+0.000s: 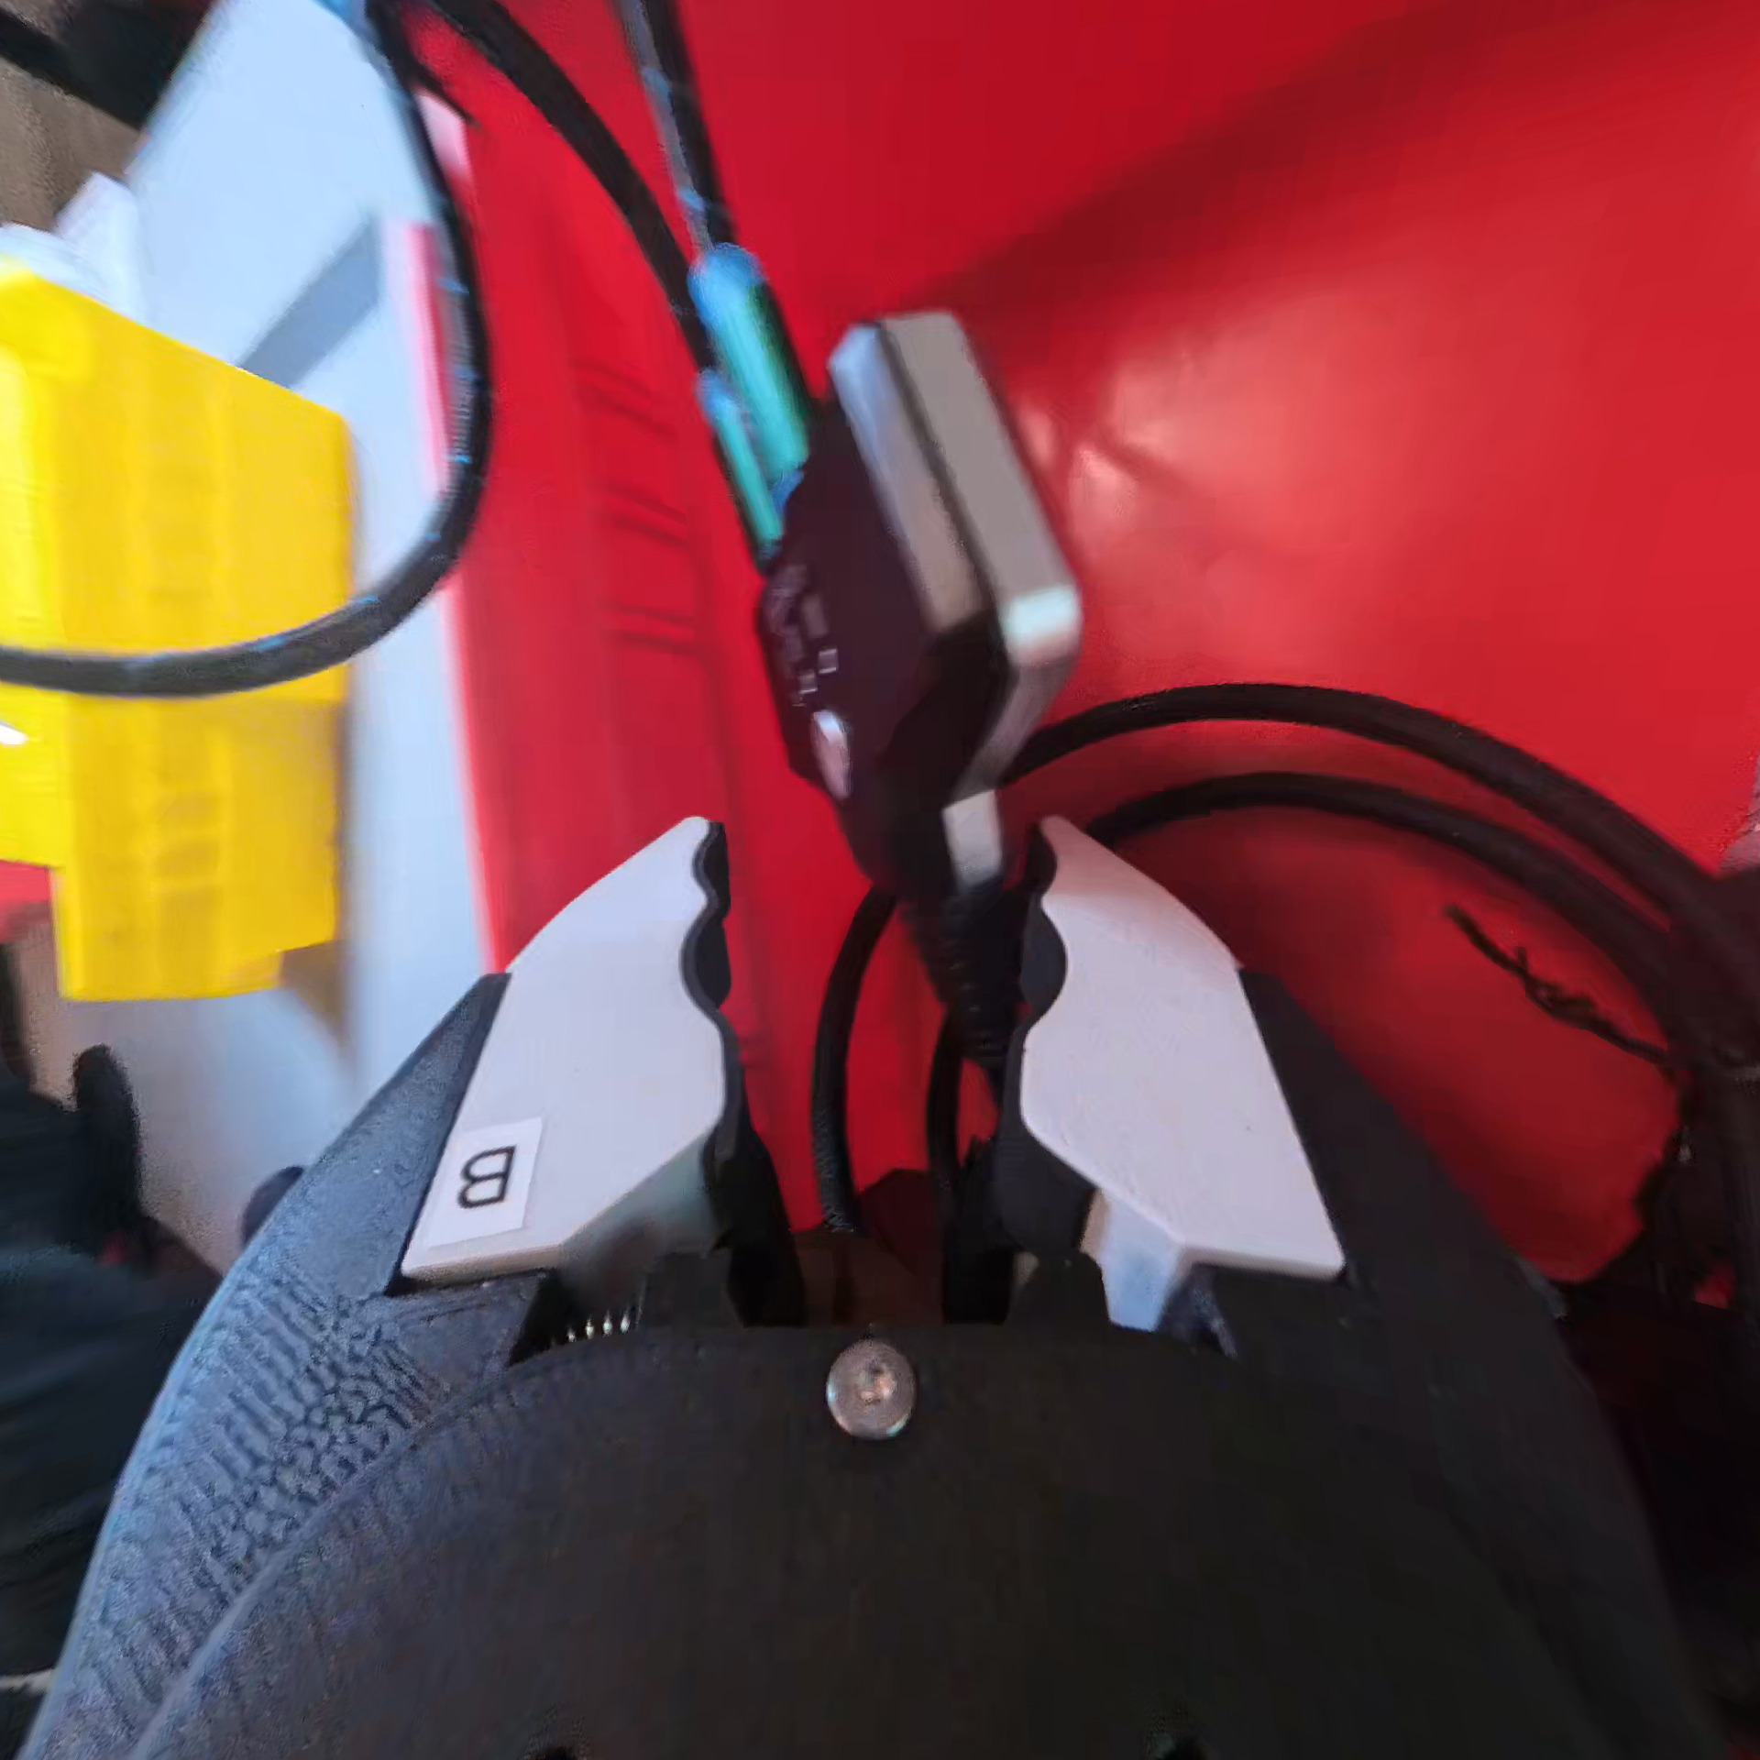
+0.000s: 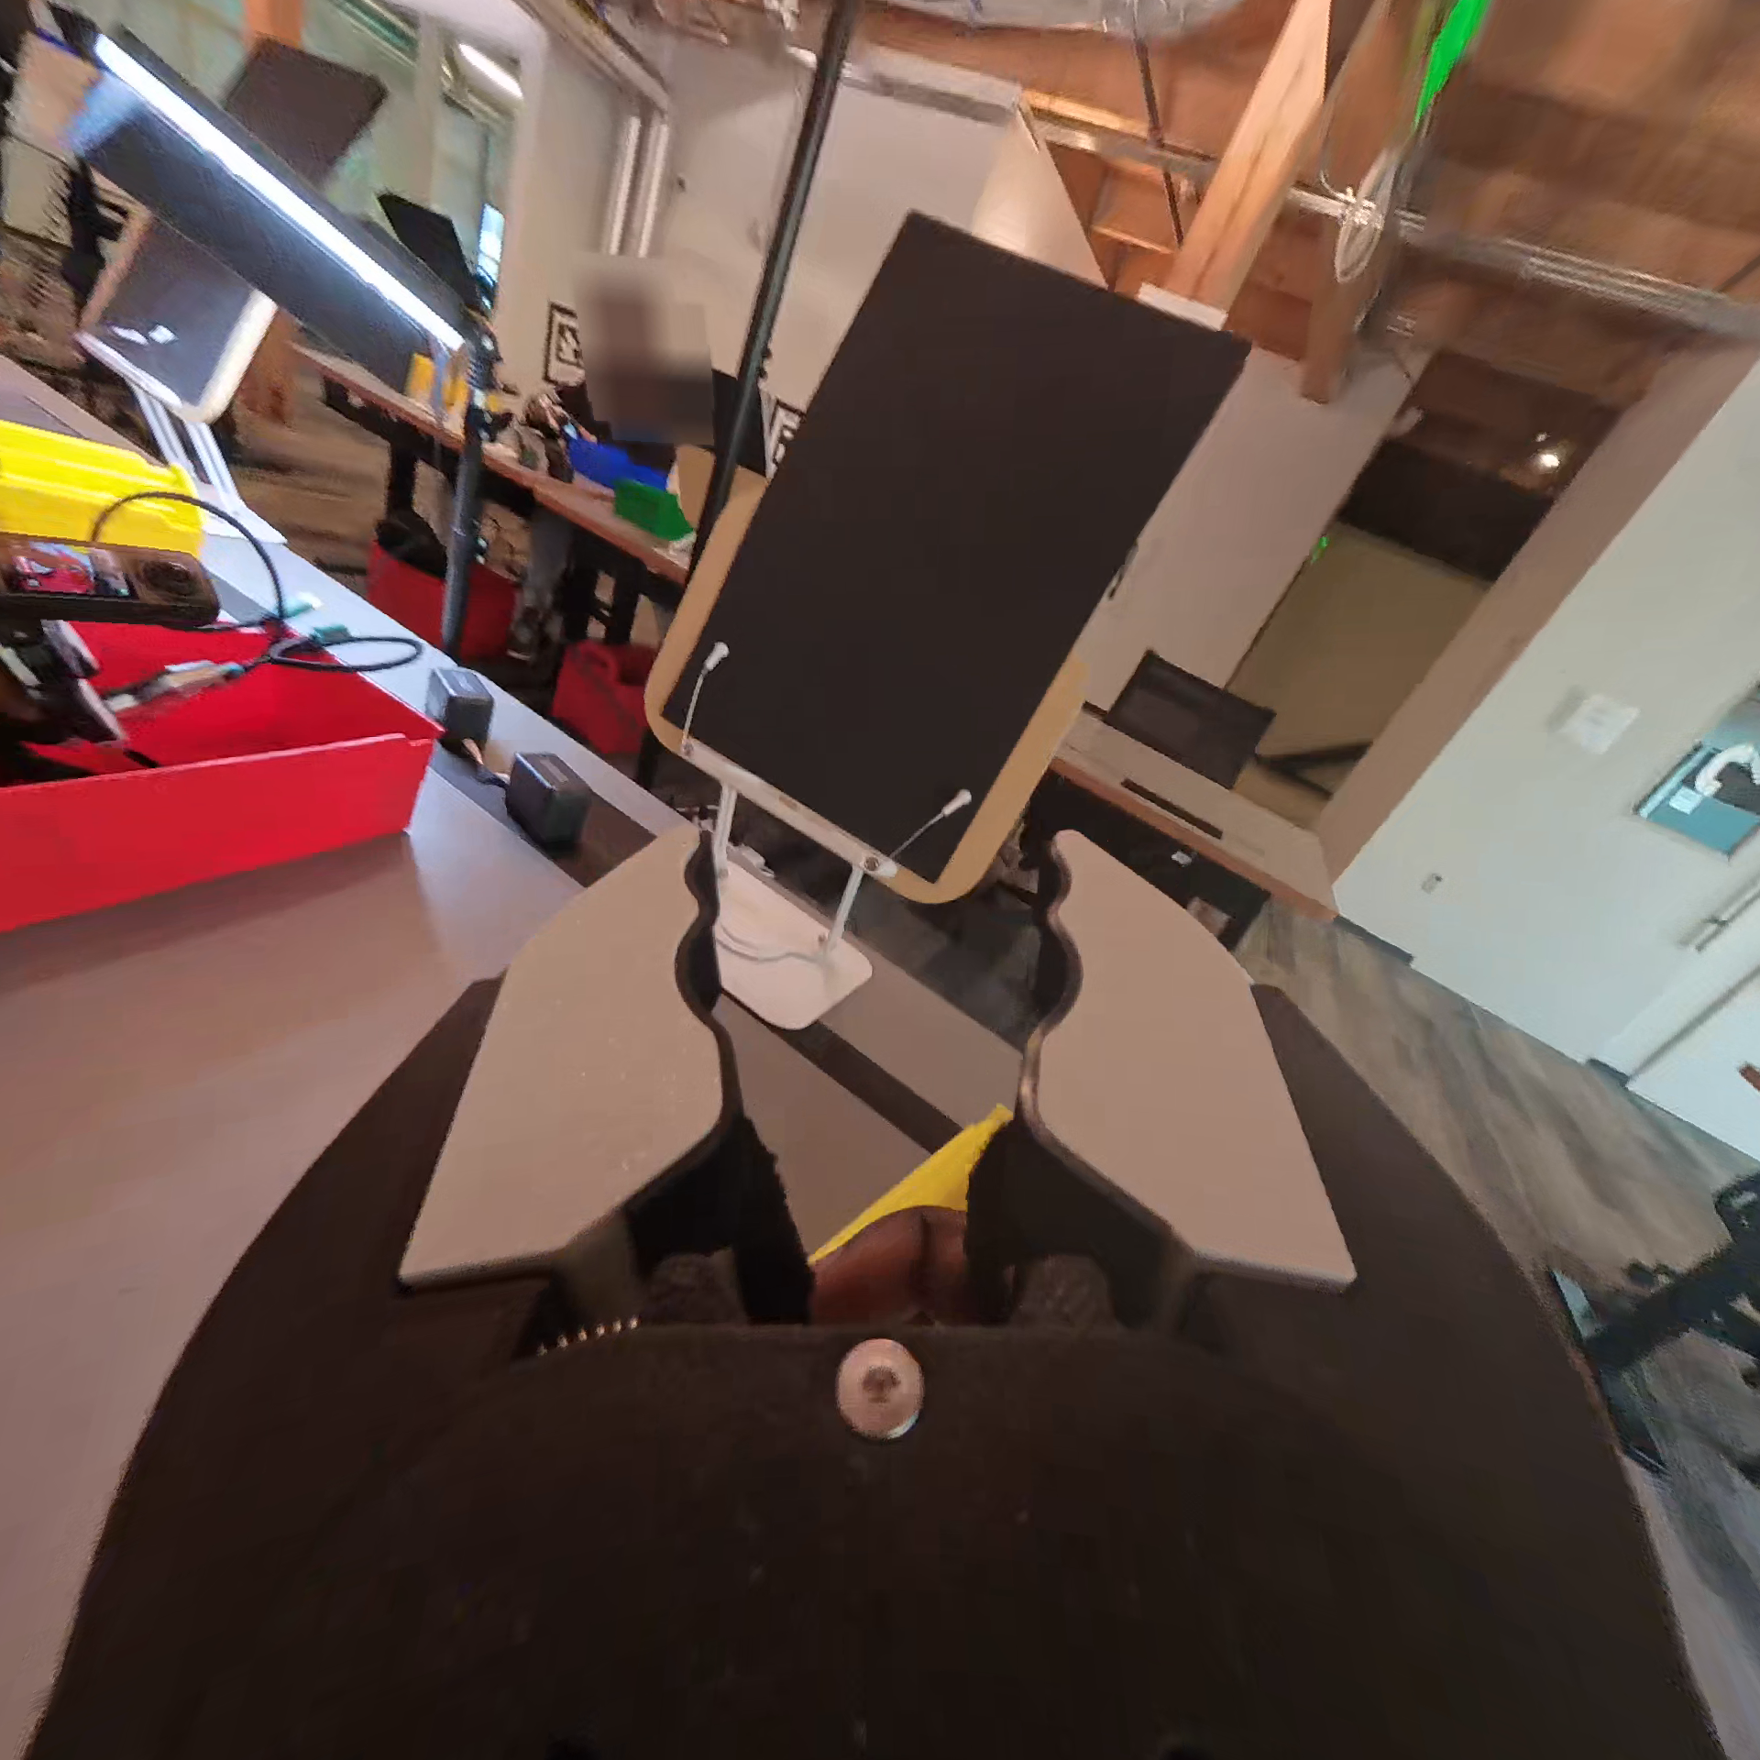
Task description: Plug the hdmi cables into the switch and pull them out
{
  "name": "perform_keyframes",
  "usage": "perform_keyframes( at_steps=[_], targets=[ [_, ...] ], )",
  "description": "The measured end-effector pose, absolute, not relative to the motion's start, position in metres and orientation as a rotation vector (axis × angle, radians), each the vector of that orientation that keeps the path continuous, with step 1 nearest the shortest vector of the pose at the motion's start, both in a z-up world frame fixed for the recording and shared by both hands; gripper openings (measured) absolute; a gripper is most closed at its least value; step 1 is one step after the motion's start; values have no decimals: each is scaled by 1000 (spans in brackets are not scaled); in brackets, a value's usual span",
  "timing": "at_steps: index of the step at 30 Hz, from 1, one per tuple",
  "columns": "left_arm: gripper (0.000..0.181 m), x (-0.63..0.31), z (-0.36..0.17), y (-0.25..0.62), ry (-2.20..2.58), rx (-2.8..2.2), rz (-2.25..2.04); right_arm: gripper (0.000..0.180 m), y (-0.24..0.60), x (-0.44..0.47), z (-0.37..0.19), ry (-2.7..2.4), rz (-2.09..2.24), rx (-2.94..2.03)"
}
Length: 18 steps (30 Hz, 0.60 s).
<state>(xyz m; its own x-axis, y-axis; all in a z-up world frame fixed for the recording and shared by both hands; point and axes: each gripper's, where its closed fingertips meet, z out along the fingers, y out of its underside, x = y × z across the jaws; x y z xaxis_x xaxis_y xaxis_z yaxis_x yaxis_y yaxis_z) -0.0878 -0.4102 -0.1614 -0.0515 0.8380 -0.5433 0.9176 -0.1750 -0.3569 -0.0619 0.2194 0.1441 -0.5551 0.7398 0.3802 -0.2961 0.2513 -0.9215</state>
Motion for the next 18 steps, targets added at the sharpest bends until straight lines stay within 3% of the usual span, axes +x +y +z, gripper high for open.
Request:
perform_keyframes(
  at_steps=[2,7,13,18],
  targets=[
    [36,-86,-175,-412,1894,2091,-909,63,214,-67,135,-1651,1413,-408],
    [23,-97,-129,-412,1872,2015,-1323,64,216,-76,128,-1645,1292,-414],
    [22,-64,15,-381,1558,1796,-2060,60,209,-63,138,-1618,1382,-349],
    [22,11,112,-298,1341,1518,-2631,58,176,-32,142,-1690,1606,-205]
  ],
)
